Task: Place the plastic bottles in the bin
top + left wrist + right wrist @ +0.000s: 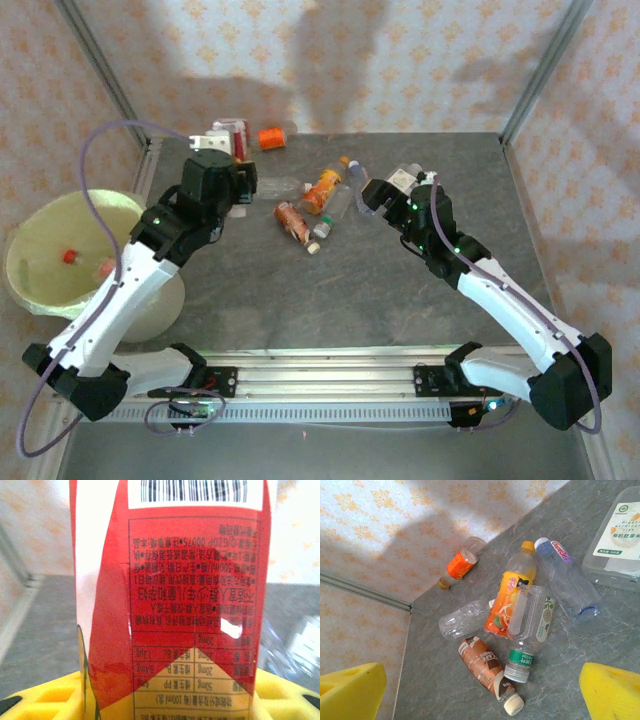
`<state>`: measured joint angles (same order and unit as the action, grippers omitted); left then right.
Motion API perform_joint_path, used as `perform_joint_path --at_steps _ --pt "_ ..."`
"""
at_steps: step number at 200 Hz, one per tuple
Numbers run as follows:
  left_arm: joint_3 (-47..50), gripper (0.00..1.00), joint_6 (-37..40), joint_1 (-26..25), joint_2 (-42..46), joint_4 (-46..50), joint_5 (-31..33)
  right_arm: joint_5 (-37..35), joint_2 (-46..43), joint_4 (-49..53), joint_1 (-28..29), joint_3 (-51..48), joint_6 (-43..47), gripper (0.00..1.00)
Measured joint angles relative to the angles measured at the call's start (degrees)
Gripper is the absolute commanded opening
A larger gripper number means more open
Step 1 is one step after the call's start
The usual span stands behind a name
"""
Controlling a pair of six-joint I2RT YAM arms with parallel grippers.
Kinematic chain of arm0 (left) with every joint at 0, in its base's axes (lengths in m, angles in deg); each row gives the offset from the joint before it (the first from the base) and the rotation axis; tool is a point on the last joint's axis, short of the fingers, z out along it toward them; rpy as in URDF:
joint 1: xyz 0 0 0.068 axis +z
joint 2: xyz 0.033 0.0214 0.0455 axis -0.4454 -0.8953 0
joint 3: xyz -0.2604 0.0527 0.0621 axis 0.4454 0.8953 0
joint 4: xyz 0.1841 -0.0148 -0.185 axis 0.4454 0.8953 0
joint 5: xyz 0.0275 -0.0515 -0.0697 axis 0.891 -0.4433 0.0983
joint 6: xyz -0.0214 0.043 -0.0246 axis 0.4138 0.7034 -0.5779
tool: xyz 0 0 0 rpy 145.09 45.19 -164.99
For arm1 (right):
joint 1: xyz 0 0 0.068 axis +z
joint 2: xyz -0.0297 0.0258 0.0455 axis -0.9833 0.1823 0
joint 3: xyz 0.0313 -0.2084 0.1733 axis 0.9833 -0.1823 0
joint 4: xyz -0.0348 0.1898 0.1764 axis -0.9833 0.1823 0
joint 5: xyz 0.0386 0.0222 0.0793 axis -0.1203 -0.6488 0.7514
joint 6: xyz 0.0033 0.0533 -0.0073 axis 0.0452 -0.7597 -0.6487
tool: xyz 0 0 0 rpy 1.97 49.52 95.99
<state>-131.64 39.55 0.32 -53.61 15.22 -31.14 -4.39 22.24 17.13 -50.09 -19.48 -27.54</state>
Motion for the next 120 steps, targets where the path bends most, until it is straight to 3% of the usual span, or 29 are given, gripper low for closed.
perform_joint_path --at_steps 48,120 --pt "-6.0 0.48 -0.3 6.4 0.0 7.5 13.1 0.0 0.0 0.0 0.0 0.0 1.2 0.99" --pt "-5.9 0.49 -5.9 6.7 10.2 16.2 22.8 1.3 4.0 0.2 0.0 0.5 1.1 0.99"
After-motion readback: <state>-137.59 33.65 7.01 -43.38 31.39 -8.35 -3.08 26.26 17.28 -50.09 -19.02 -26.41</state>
